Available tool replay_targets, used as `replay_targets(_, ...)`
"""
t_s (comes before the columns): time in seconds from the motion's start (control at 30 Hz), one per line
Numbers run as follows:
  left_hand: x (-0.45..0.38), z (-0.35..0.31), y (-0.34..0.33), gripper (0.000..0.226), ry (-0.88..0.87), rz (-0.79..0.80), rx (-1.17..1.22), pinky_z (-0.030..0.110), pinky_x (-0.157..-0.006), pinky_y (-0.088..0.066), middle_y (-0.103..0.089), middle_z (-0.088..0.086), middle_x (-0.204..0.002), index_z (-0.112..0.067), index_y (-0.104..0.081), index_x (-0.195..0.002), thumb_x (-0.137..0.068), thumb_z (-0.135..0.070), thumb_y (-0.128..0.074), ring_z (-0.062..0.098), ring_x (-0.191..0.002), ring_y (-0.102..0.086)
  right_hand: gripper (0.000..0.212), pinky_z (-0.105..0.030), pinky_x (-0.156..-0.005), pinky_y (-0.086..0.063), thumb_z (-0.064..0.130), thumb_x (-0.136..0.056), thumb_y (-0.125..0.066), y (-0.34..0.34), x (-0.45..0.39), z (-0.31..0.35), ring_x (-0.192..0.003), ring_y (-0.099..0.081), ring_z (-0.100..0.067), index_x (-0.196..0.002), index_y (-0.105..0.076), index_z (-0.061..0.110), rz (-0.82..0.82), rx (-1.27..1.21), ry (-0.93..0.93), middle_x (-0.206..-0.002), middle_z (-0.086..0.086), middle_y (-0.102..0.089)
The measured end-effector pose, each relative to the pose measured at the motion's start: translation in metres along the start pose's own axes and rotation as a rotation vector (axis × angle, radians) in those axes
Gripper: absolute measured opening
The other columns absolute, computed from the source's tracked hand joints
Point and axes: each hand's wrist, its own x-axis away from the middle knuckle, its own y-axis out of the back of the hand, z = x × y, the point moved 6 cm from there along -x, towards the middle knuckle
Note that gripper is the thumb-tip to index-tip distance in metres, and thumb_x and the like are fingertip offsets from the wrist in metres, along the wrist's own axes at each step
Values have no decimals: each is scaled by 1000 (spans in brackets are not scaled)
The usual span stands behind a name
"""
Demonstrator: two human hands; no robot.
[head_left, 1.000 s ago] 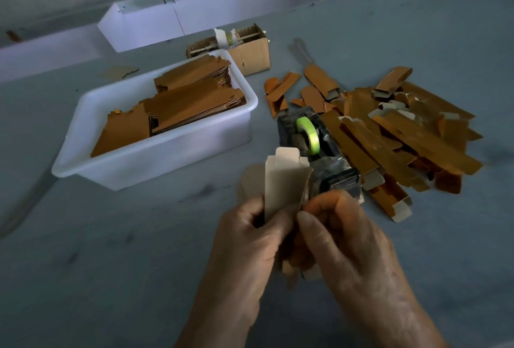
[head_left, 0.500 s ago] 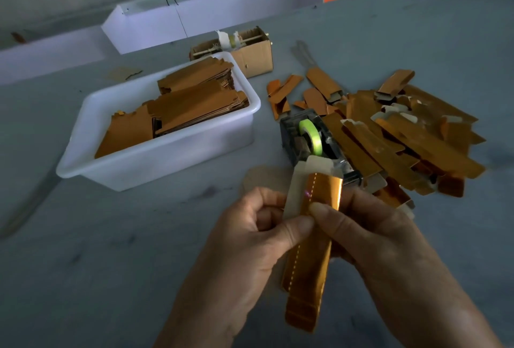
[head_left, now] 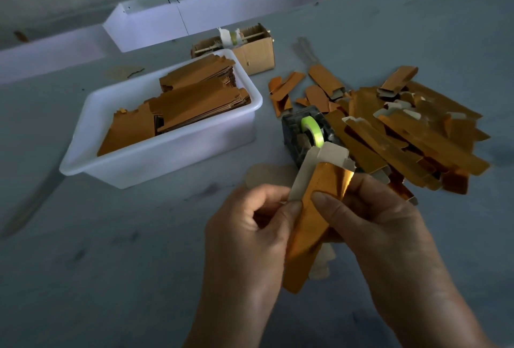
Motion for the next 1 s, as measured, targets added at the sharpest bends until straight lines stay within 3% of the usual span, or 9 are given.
replay_targets(0.07,4,-16,-1,13,-206,-90,-354,19,-56,-49,-62,-7,-72,-29,-75,-84,-81,-17,-74,5,-67,-61,39,-29,-64,-57,49,-51,-63,-2,0,0,-70,-70,-20,-82,-69,26,-15,2,4,-73,-7,-71)
replay_targets(0.17,18,-33,-22,34,-350,-94,-790,27,-46,-43,-56,6,-70,-10,-76,-95,-61,-8,-75,25,-64,-59,28,-28,-64,-56,39,-60,-65,-2,0,0,-70,-70,-16,-79,-70,19,-49,-37,-2,-74,-3,-72)
replay_targets(0.3,26,-35,-40,40,-334,-28,-962,26,-41,-40,-61,3,-72,-6,-75,-105,-70,-13,-56,20,-65,-61,5,-17,-56,-53,18,-78,-66,3,2,-1,-68,-70,-15,-80,-68,15,-73,-62,-10,-72,-4,-71)
replay_targets(0.4,28,-34,-41,48,-312,-15,-905,23,-36,-37,-61,2,-72,-9,-75,-106,-58,-11,-72,19,-64,-62,12,-20,-58,-55,28,-76,-65,5,4,1,-71,-70,-18,-78,-69,16,-98,-62,-7,-73,-6,-71)
replay_targets(0.5,28,-35,-35,47,-387,-67,-851,21,-37,-35,-57,1,-72,-13,-76,-104,-58,-2,-70,17,-69,-55,36,-34,-63,-59,47,-63,-68,3,2,6,-72,-68,-25,-79,-65,15,-105,14,27,-73,-9,-68)
replay_targets(0.6,25,-31,-24,39,-401,-102,-634,24,-44,-46,-54,-3,-75,-23,-75,-101,-68,-2,-75,14,-69,-57,39,-26,-60,-52,53,-55,-64,2,-3,8,-67,-66,-11,-79,-66,22,-111,27,41,-70,0,-68)
replay_targets(0.73,12,-7,-3,22,-57,-96,-95,20,-61,-53,-63,-12,-83,-35,-69,-89,-79,-16,-74,2,-78,-64,33,-24,-63,-52,50,-57,-62,-2,-3,9,-71,-68,-10,-79,-70,26,-49,-28,53,-74,1,-70)
replay_targets(0.83,8,5,-4,11,186,62,201,26,-54,-55,-72,1,-76,-25,-71,-77,-77,-15,-75,12,-67,-69,29,-25,-67,-51,47,-58,-62,-3,-2,11,-73,-67,-10,-75,-70,24,-16,-83,50,-72,1,-69)
replay_targets(1.0,6,8,-8,10,324,235,354,34,-51,-56,-70,7,-64,-23,-72,-71,-64,-27,-78,22,-56,-69,29,-33,-72,-52,44,-57,-64,-1,-3,8,-72,-63,-16,-72,-70,19,-8,-86,22,-69,-1,-66)
